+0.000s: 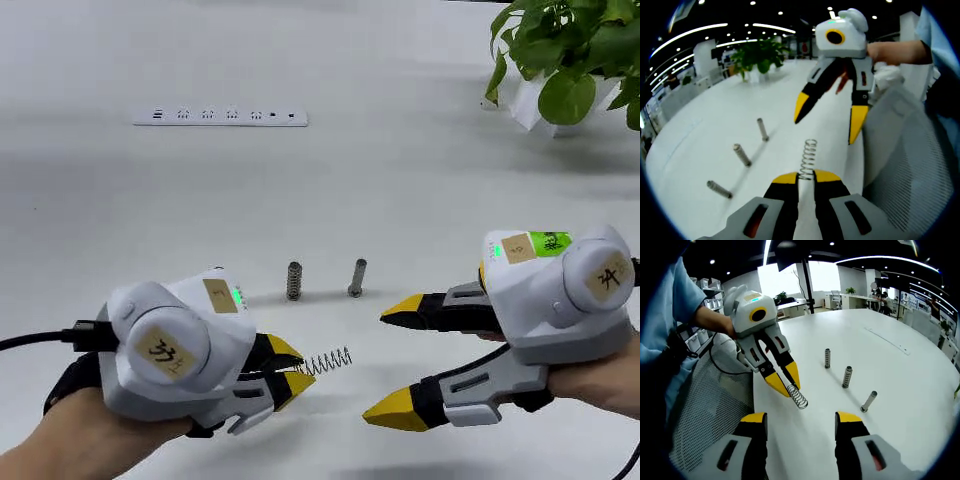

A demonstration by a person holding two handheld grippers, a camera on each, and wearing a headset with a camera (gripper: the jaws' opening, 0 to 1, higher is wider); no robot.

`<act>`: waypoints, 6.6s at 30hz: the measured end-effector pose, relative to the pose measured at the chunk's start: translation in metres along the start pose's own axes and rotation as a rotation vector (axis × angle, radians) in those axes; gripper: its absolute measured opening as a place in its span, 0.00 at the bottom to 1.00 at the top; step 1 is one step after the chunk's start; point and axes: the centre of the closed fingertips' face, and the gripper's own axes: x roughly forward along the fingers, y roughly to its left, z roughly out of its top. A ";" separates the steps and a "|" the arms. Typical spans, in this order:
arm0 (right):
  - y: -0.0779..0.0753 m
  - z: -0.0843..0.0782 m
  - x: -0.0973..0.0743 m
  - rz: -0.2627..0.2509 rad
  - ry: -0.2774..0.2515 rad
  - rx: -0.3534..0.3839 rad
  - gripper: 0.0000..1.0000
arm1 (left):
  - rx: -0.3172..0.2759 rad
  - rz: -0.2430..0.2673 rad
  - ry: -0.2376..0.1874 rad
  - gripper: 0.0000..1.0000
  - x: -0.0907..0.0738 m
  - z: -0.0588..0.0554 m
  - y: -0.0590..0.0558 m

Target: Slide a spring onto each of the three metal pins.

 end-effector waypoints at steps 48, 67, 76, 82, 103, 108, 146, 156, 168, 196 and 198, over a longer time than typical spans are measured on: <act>0.022 0.002 0.005 0.186 0.058 -0.066 0.12 | 0.092 -0.071 -0.045 0.10 -0.007 0.007 -0.016; 0.024 0.016 0.002 0.167 0.076 -0.146 0.12 | 0.100 -0.082 -0.034 0.10 -0.005 0.007 -0.017; 0.027 0.028 0.004 0.153 0.084 -0.201 0.11 | 0.096 -0.091 -0.027 0.10 -0.002 0.007 -0.018; 0.026 0.030 0.005 0.154 0.100 -0.230 0.11 | 0.102 -0.093 -0.023 0.09 -0.002 0.007 -0.017; 0.027 0.027 0.006 0.166 0.188 -0.317 0.12 | 0.086 -0.097 -0.020 0.09 0.003 0.007 -0.019; 0.028 0.029 0.004 0.170 0.173 -0.311 0.26 | 0.072 -0.101 -0.040 0.09 0.003 0.011 -0.020; 0.033 0.016 0.007 0.245 0.248 -0.313 0.14 | 0.090 -0.130 -0.119 0.09 0.005 0.031 -0.029; 0.032 0.014 0.007 0.245 0.260 -0.299 0.13 | 0.085 -0.132 -0.113 0.10 0.006 0.030 -0.030; 0.035 0.012 0.007 0.261 0.271 -0.283 0.12 | 0.105 -0.142 -0.115 0.10 0.008 0.029 -0.033; 0.006 -0.010 0.011 0.203 0.301 -0.198 0.12 | -0.102 0.147 -0.191 0.45 -0.024 -0.001 0.028; 0.006 -0.013 0.011 0.207 0.311 -0.193 0.12 | -0.114 0.187 -0.195 0.51 -0.030 -0.006 0.036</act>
